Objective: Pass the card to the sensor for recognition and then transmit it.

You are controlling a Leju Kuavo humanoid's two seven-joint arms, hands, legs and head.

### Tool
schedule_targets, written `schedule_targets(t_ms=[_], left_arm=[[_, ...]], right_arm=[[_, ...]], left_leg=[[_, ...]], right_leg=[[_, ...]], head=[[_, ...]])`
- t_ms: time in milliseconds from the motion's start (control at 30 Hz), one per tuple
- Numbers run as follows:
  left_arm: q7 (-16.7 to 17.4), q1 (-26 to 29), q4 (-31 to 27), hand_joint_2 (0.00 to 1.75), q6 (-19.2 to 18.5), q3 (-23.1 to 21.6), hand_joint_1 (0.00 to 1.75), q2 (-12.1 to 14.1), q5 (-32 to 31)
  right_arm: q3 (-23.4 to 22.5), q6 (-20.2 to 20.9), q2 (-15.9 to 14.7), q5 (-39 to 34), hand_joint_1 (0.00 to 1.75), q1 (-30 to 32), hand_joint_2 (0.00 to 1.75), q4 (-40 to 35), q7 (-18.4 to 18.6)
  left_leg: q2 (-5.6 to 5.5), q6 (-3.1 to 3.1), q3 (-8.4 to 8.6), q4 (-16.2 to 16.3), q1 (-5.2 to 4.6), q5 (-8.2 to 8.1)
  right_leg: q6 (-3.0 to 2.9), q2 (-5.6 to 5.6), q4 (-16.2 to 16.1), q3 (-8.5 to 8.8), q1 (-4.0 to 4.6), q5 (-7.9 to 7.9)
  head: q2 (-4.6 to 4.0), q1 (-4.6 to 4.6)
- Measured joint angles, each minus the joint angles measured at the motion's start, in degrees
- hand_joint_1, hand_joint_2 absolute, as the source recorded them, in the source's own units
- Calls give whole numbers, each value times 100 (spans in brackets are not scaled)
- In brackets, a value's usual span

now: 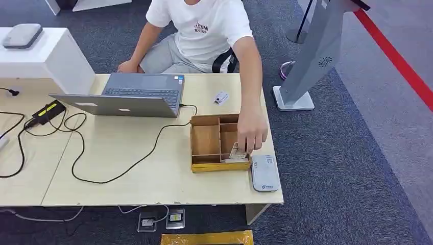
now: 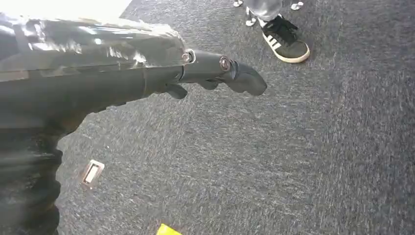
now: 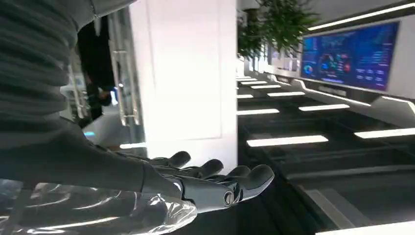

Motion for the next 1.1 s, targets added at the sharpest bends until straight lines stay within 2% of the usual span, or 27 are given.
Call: schedule_targets(t_ms=[100, 167, 333, 567, 633, 800, 833, 867, 967, 1100], left_arm=[[13, -3, 2, 175, 2, 4, 0, -20, 20], [22, -20, 2, 175, 4, 4, 0, -39, 72], [55, -31, 2, 175, 61, 44, 0, -74, 157], [70, -31, 2, 175, 120, 96, 0, -122, 251], [83, -27, 4, 175, 118, 98, 0, -133, 271], [85, -29, 4, 175, 116, 98, 0, -135, 286], [85, -32, 4, 175, 114, 98, 0, -138, 341], [85, -32, 4, 175, 107, 98, 0, -138, 356], [114, -32, 4, 175, 98, 98, 0, -135, 365], [275, -31, 4, 175, 28, 96, 0, -125, 256]], right_arm=[[-482, 0, -37, -138, 0, 497, 175, 0, 42], [-760, 9, -33, -466, 0, 851, 175, 0, 195], [-1278, 2, 120, -579, 0, 1549, 175, 9, 295], [-2104, 24, 593, -689, 0, 2603, 175, 114, 488], [-2338, 101, 778, -803, 0, 2821, 175, 184, 643], [-2387, 107, 834, -827, 0, 2878, 175, 212, 682], [-2615, 197, 1145, -1064, 0, 3246, 175, 317, 848], [-2685, 247, 1290, -1198, 0, 3373, 175, 389, 909], [-2783, 330, 1497, -1259, 0, 3546, 175, 453, 966], [-2822, 649, 1792, -1419, 0, 3761, 175, 535, 1219]], left_leg=[[-1, 0, -2, -1, 0, 0], [-7, 0, -6, -1, 0, 0], [-5, 0, -3, -2, 0, 0], [-16, 0, -4, -4, 2, 0], [-15, 0, -3, -4, 3, 0], [-15, 0, -3, -4, 3, 0], [-10, -1, -2, -5, 2, 0], [-7, -1, 1, -5, 4, 0], [-6, -1, 3, -5, 4, 0], [-5, -1, 4, -5, 4, 1]], right_leg=[[0, -1, 0, 0, 0, 0], [2, -4, 0, 1, 0, -2], [2, -1, 0, 0, 0, -2], [-1, -15, 1, 3, 4, -8], [-1, -13, 1, 1, 4, -8], [-1, -13, 1, 1, 4, -8], [-1, -7, 3, -1, 3, -9], [-1, 0, 2, 0, 4, -9], [-1, 1, 3, 0, 4, -9], [-1, 1, 3, 1, 4, -9]], head=[[0, -2], [0, 4], [0, 0], [0, -2], [0, -2], [0, 0], [0, 0], [0, 0], [0, -4], [0, -2]])
